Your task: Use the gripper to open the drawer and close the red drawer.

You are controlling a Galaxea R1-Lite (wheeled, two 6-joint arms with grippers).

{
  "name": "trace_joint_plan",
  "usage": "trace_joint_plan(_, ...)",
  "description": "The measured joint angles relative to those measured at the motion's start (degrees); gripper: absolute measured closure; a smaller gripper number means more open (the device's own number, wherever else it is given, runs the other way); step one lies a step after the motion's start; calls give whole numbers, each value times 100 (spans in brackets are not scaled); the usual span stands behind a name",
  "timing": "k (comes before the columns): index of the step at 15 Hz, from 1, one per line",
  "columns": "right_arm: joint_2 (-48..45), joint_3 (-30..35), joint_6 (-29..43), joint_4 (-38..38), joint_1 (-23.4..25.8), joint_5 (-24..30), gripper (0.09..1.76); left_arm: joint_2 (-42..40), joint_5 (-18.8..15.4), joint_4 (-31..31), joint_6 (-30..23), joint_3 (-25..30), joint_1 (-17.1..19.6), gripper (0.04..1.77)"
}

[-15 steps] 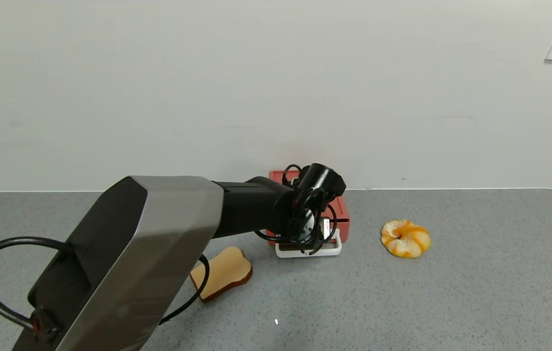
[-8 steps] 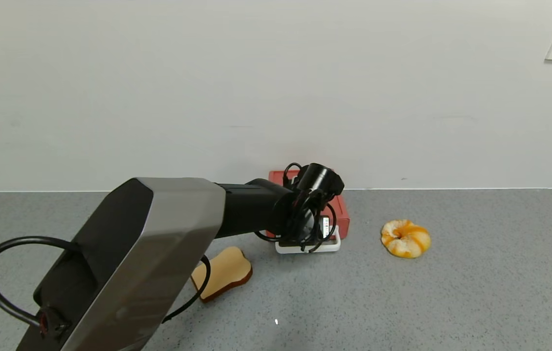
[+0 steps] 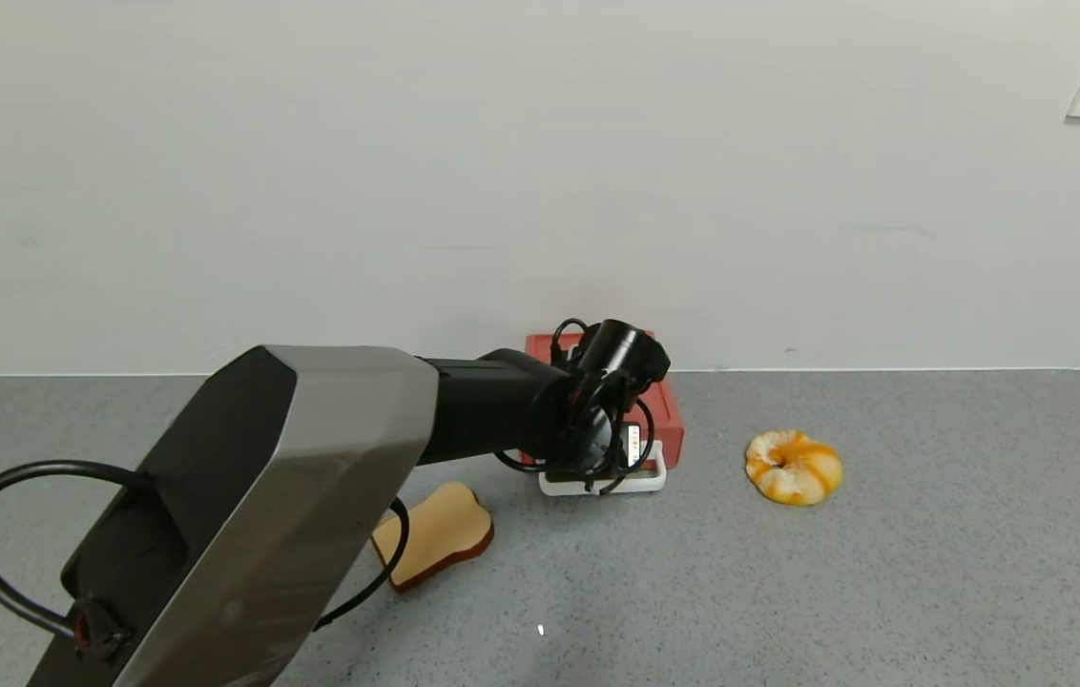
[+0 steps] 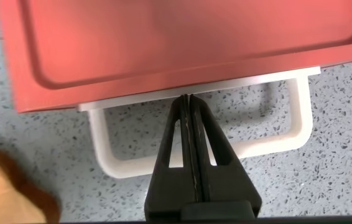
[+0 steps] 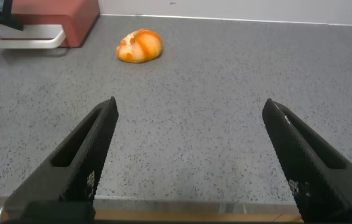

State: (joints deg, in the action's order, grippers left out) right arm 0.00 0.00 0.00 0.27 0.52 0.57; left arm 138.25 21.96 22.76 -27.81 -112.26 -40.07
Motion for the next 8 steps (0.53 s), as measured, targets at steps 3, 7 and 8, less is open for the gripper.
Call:
trace_joint_plan(3, 0, 0, 0, 0, 0, 2, 14, -221, -62, 284, 0, 57, -30, 170)
trace_joint_plan(7, 0, 0, 0, 0, 0, 2, 14, -674, -154, 378, 13, 361, -48, 170)
trace_joint_plan(8, 0, 0, 0, 0, 0, 2, 14, -818, -204, 373, 35, 479, -50, 170)
